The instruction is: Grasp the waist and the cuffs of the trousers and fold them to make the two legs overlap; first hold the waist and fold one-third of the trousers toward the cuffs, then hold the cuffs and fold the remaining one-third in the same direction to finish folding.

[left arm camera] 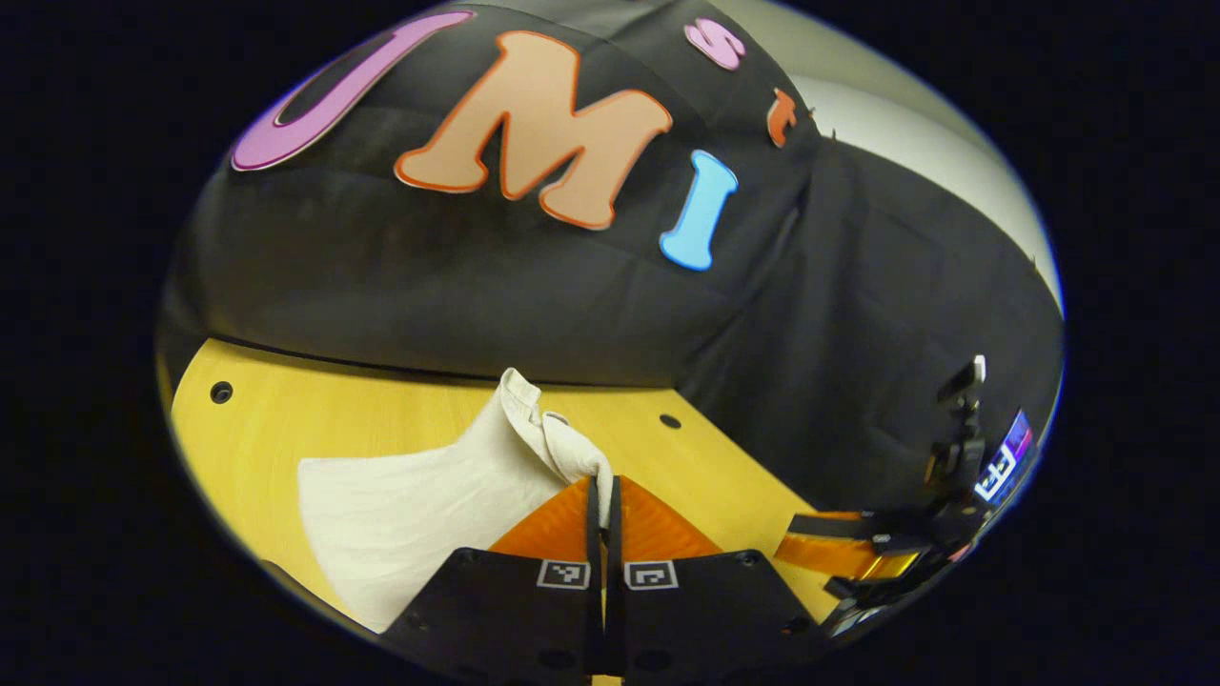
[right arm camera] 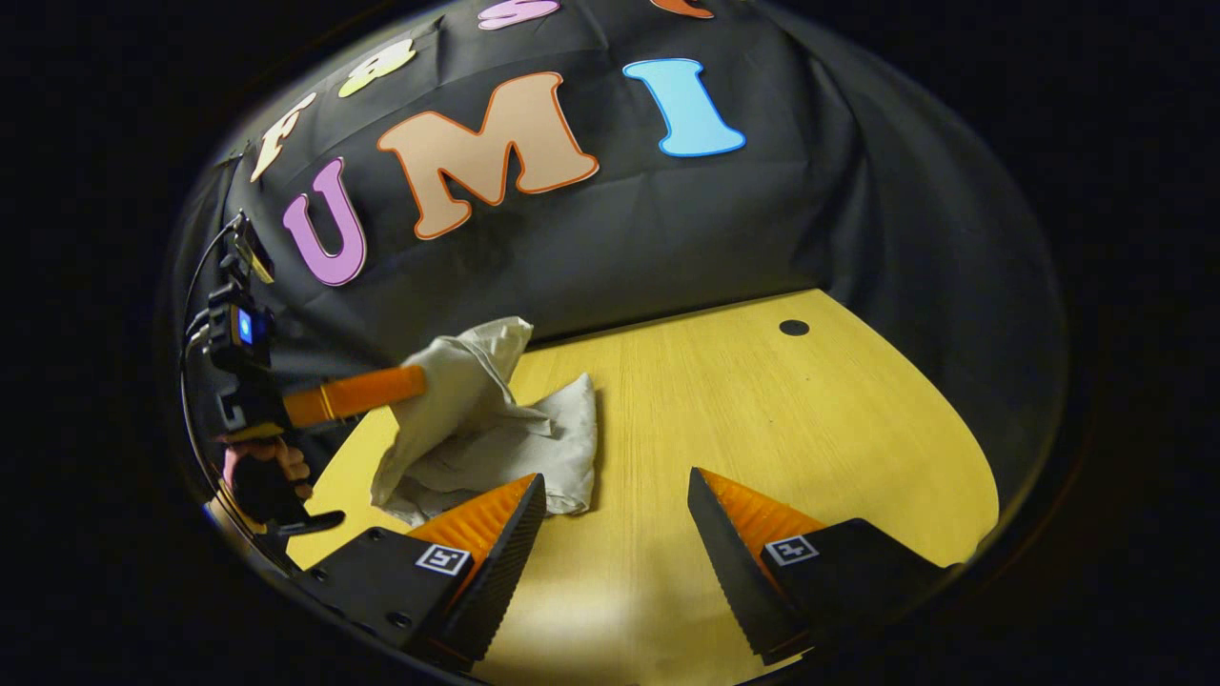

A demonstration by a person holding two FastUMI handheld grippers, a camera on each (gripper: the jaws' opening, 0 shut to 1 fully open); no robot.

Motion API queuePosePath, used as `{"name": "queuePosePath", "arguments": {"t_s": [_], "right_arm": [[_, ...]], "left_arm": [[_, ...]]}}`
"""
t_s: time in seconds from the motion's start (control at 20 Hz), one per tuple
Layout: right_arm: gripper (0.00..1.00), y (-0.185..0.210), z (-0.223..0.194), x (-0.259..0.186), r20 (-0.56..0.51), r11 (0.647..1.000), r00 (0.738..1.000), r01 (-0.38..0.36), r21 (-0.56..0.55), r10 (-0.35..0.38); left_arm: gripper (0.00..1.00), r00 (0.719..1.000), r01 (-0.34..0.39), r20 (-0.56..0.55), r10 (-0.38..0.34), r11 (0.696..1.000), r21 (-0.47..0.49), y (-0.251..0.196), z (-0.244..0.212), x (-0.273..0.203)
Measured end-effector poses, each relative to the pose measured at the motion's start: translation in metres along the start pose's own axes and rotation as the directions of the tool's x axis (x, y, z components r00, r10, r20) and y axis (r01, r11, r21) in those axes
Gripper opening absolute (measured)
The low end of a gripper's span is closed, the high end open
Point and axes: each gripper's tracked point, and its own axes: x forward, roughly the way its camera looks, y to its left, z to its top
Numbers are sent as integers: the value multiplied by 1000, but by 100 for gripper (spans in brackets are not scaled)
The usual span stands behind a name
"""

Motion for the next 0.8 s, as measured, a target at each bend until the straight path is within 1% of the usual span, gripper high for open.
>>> {"name": "queuePosePath", "arguments": {"t_s": [0.1,0.15,0.2,0.3,0.35,0.45,0.55,0.65,0.8], "right_arm": [[96,-6,-1,-4,-2,1000,1000,-4,2,4],[96,-8,-1,-5,-3,1000,1000,-7,0,7],[96,-8,-1,-6,-4,1000,1000,-9,-3,9],[96,-7,0,-8,-3,1000,1000,-21,-4,21],[96,-4,-1,-9,-2,1000,1000,-29,-2,29],[96,1,0,-10,-1,999,999,-44,3,44],[96,9,0,-12,5,998,998,-62,8,62],[96,17,-1,-17,7,997,997,-80,16,80],[96,33,2,-25,25,992,993,-118,42,117]], "left_arm": [[0,998,3,-61,0,999,47,-10,-28,9],[4,996,8,-92,-2,998,64,-12,-43,13],[7,994,20,-113,-13,998,67,-16,-49,9],[53,989,41,-143,-34,998,49,-29,-65,6],[76,989,26,-148,-19,999,39,-28,-67,4],[91,991,-5,-131,7,1000,17,-26,-64,-4],[92,995,-37,-95,35,999,-21,-24,-56,-18],[93,994,-77,-76,73,996,-54,-14,-52,-43],[93,991,-128,-44,125,990,-66,3,-45,-81]]}}
